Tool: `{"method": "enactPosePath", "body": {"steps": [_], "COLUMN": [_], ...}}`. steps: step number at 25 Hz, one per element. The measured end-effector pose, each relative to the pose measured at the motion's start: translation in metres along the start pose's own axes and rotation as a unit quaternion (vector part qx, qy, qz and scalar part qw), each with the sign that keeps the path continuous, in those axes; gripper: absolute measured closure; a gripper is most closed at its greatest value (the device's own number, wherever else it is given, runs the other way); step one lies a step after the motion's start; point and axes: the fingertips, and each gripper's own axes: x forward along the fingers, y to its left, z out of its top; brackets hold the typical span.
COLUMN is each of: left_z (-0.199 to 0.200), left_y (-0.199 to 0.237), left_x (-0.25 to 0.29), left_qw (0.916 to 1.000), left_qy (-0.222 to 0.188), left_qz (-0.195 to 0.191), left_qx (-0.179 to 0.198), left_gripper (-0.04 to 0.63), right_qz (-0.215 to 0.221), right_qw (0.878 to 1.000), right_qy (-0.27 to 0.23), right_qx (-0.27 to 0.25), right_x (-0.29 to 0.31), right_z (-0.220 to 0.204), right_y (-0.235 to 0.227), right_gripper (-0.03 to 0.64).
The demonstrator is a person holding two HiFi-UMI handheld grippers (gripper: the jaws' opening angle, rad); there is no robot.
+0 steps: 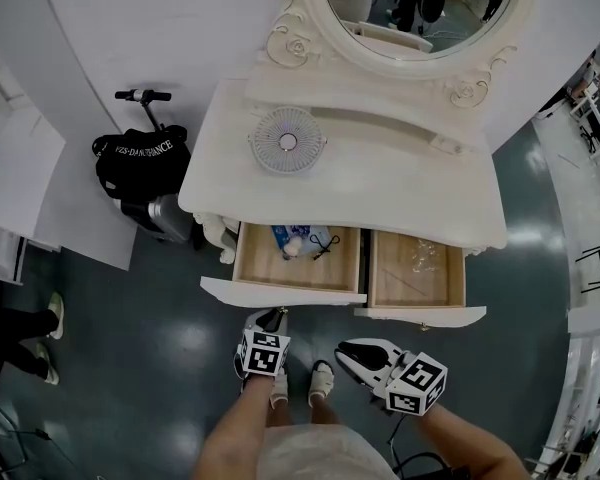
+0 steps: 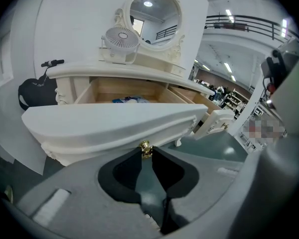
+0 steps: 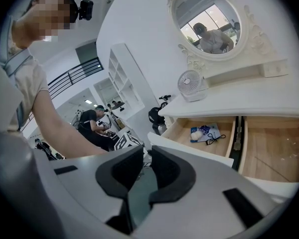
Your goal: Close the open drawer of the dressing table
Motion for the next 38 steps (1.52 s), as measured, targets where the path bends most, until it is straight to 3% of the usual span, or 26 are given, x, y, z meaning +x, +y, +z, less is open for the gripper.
{"method": "enactPosePath", "body": {"steps": [38], "left_z": [0.078], "left_y": [0.038], "left_x": [0.059], "left_qw": [0.9992], "left_qy": [-0.022], "left_qz": [-0.019], "left_qx": [-0.029], "left_gripper": [0.523], "right_qz": [-0.012], "right_qw": [1.0], "right_qy": [-0.003], "right_qx": [0.027], "right_x": [0.014], "right_z": [0.014], "right_y": [-0.054], "right_gripper": [0.563]}}
